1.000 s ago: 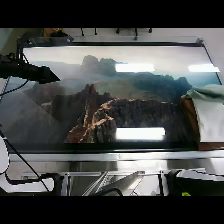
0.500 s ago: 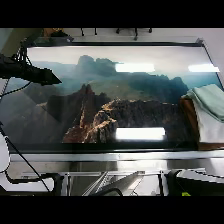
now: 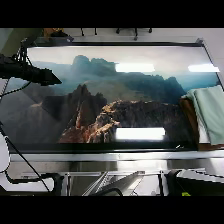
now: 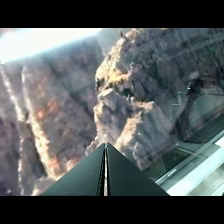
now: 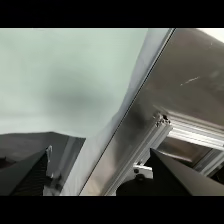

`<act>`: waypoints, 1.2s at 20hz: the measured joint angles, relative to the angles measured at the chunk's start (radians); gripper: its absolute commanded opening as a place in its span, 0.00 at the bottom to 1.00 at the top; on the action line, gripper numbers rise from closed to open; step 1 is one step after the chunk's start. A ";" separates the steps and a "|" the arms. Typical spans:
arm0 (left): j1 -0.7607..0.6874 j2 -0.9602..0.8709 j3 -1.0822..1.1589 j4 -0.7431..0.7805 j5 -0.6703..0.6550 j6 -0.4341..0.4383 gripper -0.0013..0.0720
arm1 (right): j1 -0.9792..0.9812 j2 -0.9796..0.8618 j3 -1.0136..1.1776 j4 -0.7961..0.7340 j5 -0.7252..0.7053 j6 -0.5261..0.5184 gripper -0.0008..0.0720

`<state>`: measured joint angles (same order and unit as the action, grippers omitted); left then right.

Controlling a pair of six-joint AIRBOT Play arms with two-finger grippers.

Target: Fold the shirts.

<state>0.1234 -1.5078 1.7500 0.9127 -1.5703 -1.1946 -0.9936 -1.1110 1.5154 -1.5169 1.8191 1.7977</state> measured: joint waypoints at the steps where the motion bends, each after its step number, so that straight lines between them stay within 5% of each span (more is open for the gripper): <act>1: 0.000 0.000 0.000 -0.007 0.005 0.000 0.04 | 0.001 -0.002 0.003 0.017 -0.023 -0.004 0.73; 2: 0.000 0.000 0.000 -0.028 0.008 0.000 0.04 | 0.005 -0.002 0.010 0.053 -0.048 -0.008 0.48; 3: 0.000 0.000 0.000 -0.055 0.012 0.003 0.04 | 0.012 -0.002 0.019 0.114 -0.082 -0.011 0.39; 4: 0.000 0.002 0.000 -0.087 0.016 0.004 0.04 | 0.022 -0.002 0.024 0.177 -0.118 -0.012 0.14; 5: 0.000 0.006 0.000 -0.117 0.021 0.008 0.03 | 0.040 0.001 0.029 0.254 -0.161 -0.023 0.04; 11: -0.003 0.108 -0.056 -0.218 0.047 0.018 0.03 | 0.360 0.069 -0.006 0.526 -0.320 -0.125 0.04; 18: -0.124 0.456 -0.661 -0.229 0.126 0.043 0.03 | 1.059 0.273 -0.461 0.442 -0.554 -0.169 0.04; 24: -0.217 0.688 -1.004 -0.223 0.214 0.029 0.03 | 1.252 0.297 -0.606 0.420 -0.647 -0.174 0.04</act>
<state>-0.0933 -0.8200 0.7456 0.6895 -1.3567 -1.1660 0.2581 -0.8139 0.9096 -1.0966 1.1725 1.6238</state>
